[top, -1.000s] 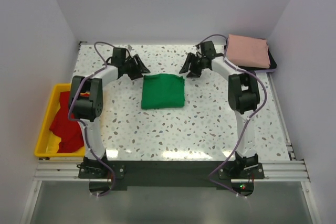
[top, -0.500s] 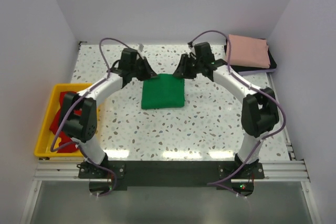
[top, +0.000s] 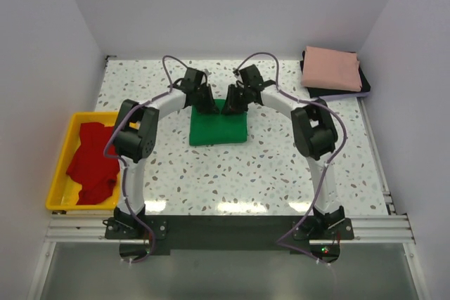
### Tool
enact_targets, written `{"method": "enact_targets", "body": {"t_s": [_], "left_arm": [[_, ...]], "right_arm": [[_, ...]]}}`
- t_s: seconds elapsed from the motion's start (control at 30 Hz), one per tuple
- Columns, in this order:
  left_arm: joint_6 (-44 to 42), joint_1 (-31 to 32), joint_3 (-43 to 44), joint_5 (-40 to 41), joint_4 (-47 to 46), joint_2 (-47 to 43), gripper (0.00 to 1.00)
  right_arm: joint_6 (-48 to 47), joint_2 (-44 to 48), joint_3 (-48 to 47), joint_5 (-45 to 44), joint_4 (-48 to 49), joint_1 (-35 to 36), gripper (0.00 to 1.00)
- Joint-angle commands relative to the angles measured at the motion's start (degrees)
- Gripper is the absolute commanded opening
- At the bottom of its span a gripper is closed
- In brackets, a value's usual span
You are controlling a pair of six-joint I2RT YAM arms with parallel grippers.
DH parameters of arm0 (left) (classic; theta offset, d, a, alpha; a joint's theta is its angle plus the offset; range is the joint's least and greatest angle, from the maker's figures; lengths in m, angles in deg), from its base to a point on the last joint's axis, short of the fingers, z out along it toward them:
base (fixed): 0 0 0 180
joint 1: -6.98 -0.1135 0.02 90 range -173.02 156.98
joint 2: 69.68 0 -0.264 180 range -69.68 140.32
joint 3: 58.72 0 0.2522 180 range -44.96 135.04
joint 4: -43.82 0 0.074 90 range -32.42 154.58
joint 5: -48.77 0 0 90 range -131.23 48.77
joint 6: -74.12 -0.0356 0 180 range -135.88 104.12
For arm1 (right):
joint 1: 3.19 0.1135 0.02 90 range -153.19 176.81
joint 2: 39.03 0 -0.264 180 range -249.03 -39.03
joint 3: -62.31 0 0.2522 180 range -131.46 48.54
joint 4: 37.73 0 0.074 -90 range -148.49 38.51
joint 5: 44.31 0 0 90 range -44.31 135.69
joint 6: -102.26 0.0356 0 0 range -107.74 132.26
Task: Fold and stack the t-shirts
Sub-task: Fold the tshirt
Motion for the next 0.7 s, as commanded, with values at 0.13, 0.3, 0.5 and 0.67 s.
{"method": "enact_targets", "body": {"t_s": [0.13, 0.3, 0.5, 0.67], "left_arm": [[-2.43, -5.01, 5.2, -1.87, 0.08, 4.21, 0.0], [-0.67, -8.09, 1.5, -5.48, -4.31, 3.25, 0.0], [0.82, -11.95, -0.61, -8.99, -9.15, 2.01, 0.0], [0.83, -13.28, -2.01, -13.12, -13.27, 0.61, 0.08]], "right_arm": [[4.02, -6.55, -7.27, 7.81, 2.13, -7.97, 0.31], [7.09, -8.83, -9.73, 14.5, 3.45, -10.96, 0.33], [10.7, -10.5, -9.47, 19.16, 5.83, -12.46, 0.34], [8.6, -6.83, -6.84, 17.15, 5.3, -13.16, 0.38]]}}
